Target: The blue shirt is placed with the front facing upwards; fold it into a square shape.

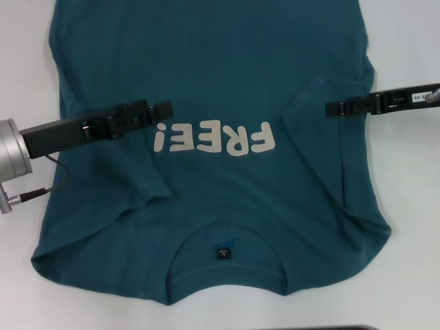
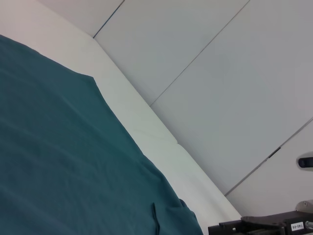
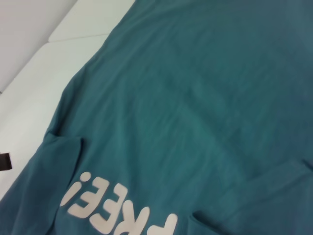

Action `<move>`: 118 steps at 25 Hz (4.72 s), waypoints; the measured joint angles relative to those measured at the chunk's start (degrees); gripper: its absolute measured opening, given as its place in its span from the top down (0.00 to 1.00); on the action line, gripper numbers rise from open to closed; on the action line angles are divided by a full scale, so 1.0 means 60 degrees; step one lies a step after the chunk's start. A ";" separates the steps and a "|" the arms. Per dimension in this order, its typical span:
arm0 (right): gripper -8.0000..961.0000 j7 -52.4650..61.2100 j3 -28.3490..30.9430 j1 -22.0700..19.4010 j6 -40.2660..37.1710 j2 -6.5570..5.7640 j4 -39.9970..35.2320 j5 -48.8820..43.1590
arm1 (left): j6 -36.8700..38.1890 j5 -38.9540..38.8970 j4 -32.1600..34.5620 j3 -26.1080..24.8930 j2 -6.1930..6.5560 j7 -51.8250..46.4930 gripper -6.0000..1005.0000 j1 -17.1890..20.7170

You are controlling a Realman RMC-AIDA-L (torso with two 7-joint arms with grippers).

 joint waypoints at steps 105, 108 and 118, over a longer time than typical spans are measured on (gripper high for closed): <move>0.22 0.0680 -0.2579 0.0906 -0.0069 0.0592 0.0088 0.0187 | -0.0115 -0.0014 0.0031 0.0000 0.0020 0.0111 0.10 -0.0030; 0.22 0.0664 -0.2582 0.0906 -0.0141 0.0591 0.0064 0.0259 | -0.0114 -0.0014 0.0031 0.0000 0.0020 0.0111 0.10 -0.0018; 0.21 0.0087 -0.2279 0.0525 -0.0156 0.0513 0.0000 0.0506 | 0.0234 -0.0014 -0.0041 -0.0007 0.0107 0.0111 0.10 0.0122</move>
